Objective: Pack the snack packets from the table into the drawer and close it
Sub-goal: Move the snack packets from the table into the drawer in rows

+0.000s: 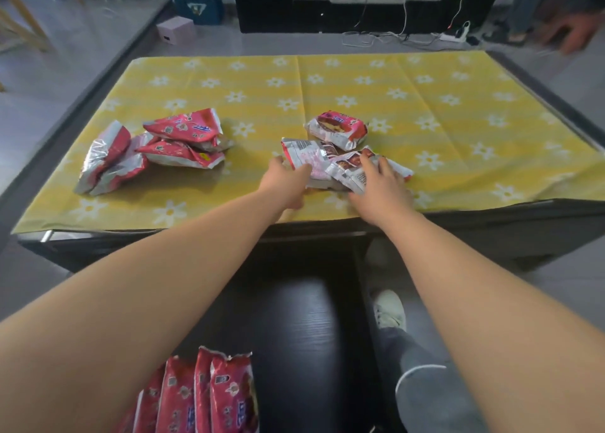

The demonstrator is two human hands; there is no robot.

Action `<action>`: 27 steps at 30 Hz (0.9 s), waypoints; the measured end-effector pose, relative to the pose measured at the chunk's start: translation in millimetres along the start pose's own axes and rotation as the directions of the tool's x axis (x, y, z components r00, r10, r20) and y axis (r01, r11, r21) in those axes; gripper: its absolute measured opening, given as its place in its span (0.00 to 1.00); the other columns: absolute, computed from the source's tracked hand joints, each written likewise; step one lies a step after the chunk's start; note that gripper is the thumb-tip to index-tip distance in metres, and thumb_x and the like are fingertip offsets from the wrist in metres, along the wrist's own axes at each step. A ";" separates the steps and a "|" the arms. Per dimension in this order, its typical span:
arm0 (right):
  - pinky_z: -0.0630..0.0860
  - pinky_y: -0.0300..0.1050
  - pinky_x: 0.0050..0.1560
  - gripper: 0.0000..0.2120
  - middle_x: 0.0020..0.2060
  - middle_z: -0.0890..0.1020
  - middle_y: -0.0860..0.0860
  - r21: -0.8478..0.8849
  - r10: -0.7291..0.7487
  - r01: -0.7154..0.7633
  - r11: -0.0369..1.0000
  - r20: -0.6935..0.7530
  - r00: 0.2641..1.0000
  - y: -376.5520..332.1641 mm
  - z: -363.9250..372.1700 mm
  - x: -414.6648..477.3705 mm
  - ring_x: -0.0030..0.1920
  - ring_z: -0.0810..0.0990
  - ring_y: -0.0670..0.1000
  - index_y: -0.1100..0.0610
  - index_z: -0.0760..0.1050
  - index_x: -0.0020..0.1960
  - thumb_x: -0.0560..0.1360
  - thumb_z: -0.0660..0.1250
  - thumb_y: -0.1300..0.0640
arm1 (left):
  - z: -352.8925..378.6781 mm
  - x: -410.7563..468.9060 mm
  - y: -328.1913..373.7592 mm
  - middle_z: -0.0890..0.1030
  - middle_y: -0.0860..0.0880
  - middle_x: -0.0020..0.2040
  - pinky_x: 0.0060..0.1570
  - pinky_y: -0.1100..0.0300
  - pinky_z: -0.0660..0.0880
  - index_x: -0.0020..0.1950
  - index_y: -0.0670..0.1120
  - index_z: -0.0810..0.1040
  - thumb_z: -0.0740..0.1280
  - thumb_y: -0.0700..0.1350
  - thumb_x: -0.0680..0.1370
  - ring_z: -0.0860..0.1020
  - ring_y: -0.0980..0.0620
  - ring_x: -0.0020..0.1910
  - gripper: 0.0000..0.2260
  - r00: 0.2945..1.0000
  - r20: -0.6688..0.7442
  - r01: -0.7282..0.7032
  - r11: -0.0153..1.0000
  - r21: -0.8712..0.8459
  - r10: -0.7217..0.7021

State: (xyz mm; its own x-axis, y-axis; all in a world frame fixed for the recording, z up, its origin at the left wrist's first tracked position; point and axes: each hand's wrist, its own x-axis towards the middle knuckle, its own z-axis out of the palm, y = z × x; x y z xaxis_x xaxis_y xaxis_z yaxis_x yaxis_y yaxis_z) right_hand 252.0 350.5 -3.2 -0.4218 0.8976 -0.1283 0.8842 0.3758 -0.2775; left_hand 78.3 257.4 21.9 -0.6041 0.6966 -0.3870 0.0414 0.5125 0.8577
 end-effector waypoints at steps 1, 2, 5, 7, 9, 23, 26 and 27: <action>0.67 0.68 0.74 0.38 0.84 0.54 0.53 0.016 -0.002 0.003 1.000 -0.027 1.000 1.4 0.5 0.6 0.80 0.59 0.66 0.43 0.50 0.83 0.79 0.66 0.42 | 5.0 4.5 4.3 0.74 0.50 0.58 0.51 0.48 0.85 0.82 0.49 0.59 0.66 0.54 0.82 0.83 0.45 0.49 0.30 1.000 0.011 0.028 0.998 -0.048 -0.027; 0.68 0.67 0.73 0.36 0.83 0.57 0.54 0.047 -0.009 0.012 0.999 -0.049 0.999 -2.6 1.0 -0.7 0.78 0.62 0.67 0.43 0.52 0.83 0.80 0.64 0.43 | 5.0 7.4 7.3 0.74 0.51 0.55 0.47 0.51 0.85 0.78 0.50 0.63 0.66 0.54 0.82 0.83 0.46 0.45 0.26 0.998 0.014 0.056 0.994 -0.096 -0.055; 0.67 0.63 0.74 0.30 0.78 0.68 0.55 0.177 -0.014 0.032 0.984 -0.100 0.995 -8.3 -3.5 2.4 0.75 0.65 0.67 0.45 0.58 0.82 0.81 0.59 0.45 | 16.0 22.1 11.7 0.75 0.49 0.50 0.46 0.52 0.86 0.65 0.45 0.68 0.70 0.49 0.81 0.83 0.48 0.42 0.18 0.992 0.001 0.124 0.966 -0.225 -0.127; 0.63 0.64 0.77 0.28 0.75 0.73 0.54 0.257 -0.012 0.045 0.965 -0.132 0.991 -11.2 -9.0 3.2 0.78 0.64 0.66 0.46 0.60 0.82 0.82 0.57 0.46 | 19.5 31.0 8.2 0.80 0.45 0.50 0.49 0.49 0.86 0.66 0.39 0.74 0.72 0.41 0.79 0.85 0.46 0.46 0.17 0.992 -0.021 0.120 0.974 -0.192 -0.127; 0.72 0.59 0.70 0.26 0.68 0.80 0.52 0.390 0.010 0.052 0.919 -0.157 0.988 -12.9 -17.3 1.9 0.74 0.70 0.64 0.45 0.65 0.80 0.82 0.57 0.46 | 19.9 32.7 4.1 0.83 0.41 0.53 0.51 0.45 0.86 0.67 0.38 0.77 0.71 0.36 0.78 0.86 0.44 0.46 0.17 0.993 0.014 0.121 0.976 -0.183 -0.121; 0.75 0.76 0.62 0.12 0.52 0.88 0.56 0.972 0.019 -0.217 0.091 0.216 0.976 -37.6 -42.3 -58.2 0.58 0.85 0.60 0.54 0.80 0.59 0.83 0.63 0.49 | -47.2 -42.2 -17.8 0.82 0.42 0.54 0.39 0.55 0.84 0.76 0.40 0.71 0.65 0.34 0.78 0.88 0.48 0.43 0.24 0.944 0.330 0.177 0.873 -0.454 -0.020; 0.71 0.77 0.66 0.14 0.56 0.87 0.58 0.959 -0.053 -0.250 0.133 0.258 0.965 -60.4 -38.3 -80.9 0.58 0.85 0.62 0.53 0.78 0.64 0.84 0.61 0.48 | -65.8 -63.4 -25.3 0.80 0.43 0.50 0.40 0.55 0.84 0.63 0.41 0.78 0.69 0.40 0.79 0.87 0.50 0.36 0.13 0.924 0.383 0.200 0.823 -0.531 0.022; 0.73 0.76 0.65 0.14 0.55 0.88 0.58 0.959 -0.080 -0.247 0.136 0.259 0.962 -70.4 -37.0 -88.2 0.56 0.86 0.62 0.52 0.78 0.65 0.84 0.61 0.48 | -72.7 -70.8 -27.0 0.80 0.42 0.51 0.42 0.55 0.84 0.61 0.42 0.80 0.71 0.43 0.79 0.87 0.49 0.38 0.11 0.914 0.405 0.219 0.803 -0.555 0.031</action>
State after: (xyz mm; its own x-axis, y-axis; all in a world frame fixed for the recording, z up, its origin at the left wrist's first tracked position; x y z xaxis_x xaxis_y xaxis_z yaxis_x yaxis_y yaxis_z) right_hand 234.4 253.4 62.9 -0.5286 0.7741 -0.3484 0.0321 -0.3919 -0.9194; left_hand 62.1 157.7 50.8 -0.2280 0.8559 -0.4641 -0.5404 0.2852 0.7916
